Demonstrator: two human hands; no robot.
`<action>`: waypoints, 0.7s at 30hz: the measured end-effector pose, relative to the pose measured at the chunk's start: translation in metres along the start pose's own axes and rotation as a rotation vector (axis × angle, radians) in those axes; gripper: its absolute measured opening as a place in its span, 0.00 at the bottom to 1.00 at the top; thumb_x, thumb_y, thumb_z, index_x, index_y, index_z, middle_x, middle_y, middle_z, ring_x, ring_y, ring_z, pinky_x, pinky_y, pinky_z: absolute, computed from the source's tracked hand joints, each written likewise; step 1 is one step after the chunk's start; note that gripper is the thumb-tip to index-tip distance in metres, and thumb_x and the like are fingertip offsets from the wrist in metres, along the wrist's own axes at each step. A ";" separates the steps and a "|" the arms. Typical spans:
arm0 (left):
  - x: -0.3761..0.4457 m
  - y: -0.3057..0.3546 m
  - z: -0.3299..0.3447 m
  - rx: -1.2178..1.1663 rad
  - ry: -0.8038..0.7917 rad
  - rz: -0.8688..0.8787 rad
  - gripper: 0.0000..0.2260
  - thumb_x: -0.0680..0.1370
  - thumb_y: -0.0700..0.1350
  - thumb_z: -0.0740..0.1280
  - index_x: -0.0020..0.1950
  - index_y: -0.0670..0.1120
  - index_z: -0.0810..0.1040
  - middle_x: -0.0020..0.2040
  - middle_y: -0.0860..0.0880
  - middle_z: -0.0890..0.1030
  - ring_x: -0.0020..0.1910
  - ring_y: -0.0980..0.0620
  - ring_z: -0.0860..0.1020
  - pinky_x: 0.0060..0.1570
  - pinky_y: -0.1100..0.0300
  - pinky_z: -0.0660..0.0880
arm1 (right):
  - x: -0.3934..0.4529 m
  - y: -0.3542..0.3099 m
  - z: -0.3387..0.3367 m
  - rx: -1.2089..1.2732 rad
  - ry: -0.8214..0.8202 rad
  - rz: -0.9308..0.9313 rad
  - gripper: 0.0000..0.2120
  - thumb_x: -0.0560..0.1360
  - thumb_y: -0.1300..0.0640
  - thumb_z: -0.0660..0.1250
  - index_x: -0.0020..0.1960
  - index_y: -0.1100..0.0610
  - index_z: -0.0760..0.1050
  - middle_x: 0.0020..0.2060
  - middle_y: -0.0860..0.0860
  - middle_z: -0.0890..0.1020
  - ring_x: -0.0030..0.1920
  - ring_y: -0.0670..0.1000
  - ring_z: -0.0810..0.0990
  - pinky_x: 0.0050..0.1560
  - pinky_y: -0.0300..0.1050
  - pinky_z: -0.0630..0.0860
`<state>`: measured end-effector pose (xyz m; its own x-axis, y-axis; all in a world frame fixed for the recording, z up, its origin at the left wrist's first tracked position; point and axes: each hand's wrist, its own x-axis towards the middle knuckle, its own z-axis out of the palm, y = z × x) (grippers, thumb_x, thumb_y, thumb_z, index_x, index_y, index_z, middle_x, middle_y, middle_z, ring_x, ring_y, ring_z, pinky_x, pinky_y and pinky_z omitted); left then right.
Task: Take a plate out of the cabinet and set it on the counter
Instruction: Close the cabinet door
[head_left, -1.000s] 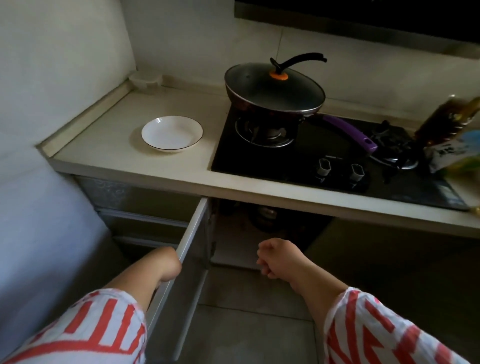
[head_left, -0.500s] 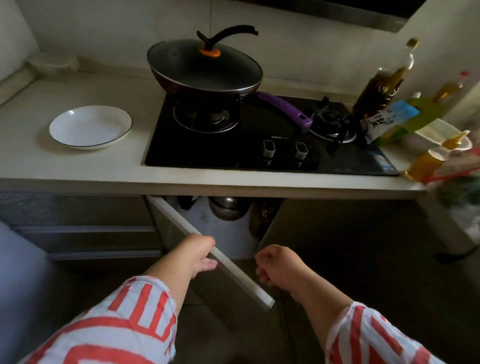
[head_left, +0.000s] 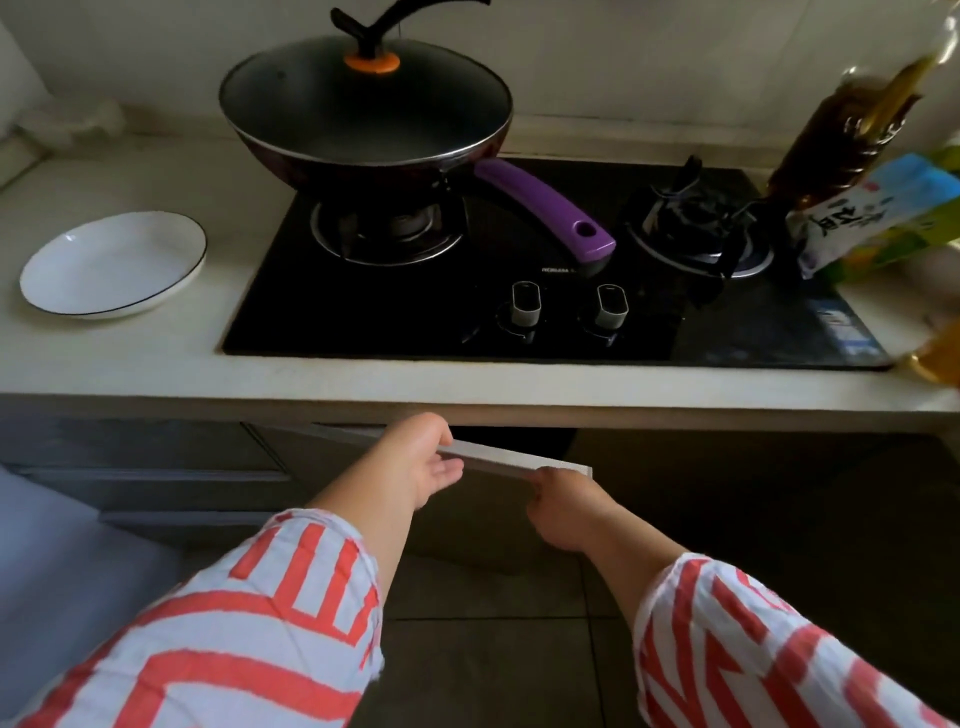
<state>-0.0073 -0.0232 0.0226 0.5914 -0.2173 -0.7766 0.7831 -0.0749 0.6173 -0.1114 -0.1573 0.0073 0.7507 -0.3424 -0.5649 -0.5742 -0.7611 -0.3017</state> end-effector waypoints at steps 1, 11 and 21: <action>0.000 0.002 0.002 -0.008 -0.002 0.007 0.15 0.73 0.33 0.60 0.58 0.43 0.68 0.55 0.38 0.73 0.49 0.43 0.79 0.42 0.53 0.78 | 0.006 0.002 -0.001 -0.022 0.014 -0.001 0.18 0.76 0.57 0.58 0.65 0.54 0.69 0.56 0.56 0.78 0.51 0.56 0.77 0.46 0.45 0.73; 0.010 0.006 -0.016 0.125 0.036 0.009 0.11 0.75 0.35 0.59 0.56 0.45 0.68 0.56 0.43 0.75 0.48 0.45 0.78 0.45 0.49 0.78 | 0.034 0.007 -0.005 0.003 0.121 -0.002 0.32 0.73 0.53 0.66 0.73 0.49 0.57 0.72 0.52 0.66 0.73 0.57 0.61 0.71 0.59 0.61; -0.027 0.032 -0.081 0.189 0.120 0.123 0.16 0.77 0.39 0.59 0.65 0.42 0.69 0.52 0.45 0.79 0.50 0.46 0.79 0.42 0.53 0.78 | 0.023 -0.018 -0.020 -0.013 -0.085 -0.017 0.23 0.77 0.55 0.63 0.70 0.54 0.64 0.54 0.52 0.75 0.48 0.48 0.77 0.41 0.36 0.73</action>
<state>0.0172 0.0595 0.0528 0.7075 -0.1198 -0.6964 0.6604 -0.2385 0.7120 -0.0778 -0.1625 0.0151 0.7294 -0.2823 -0.6231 -0.5573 -0.7734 -0.3020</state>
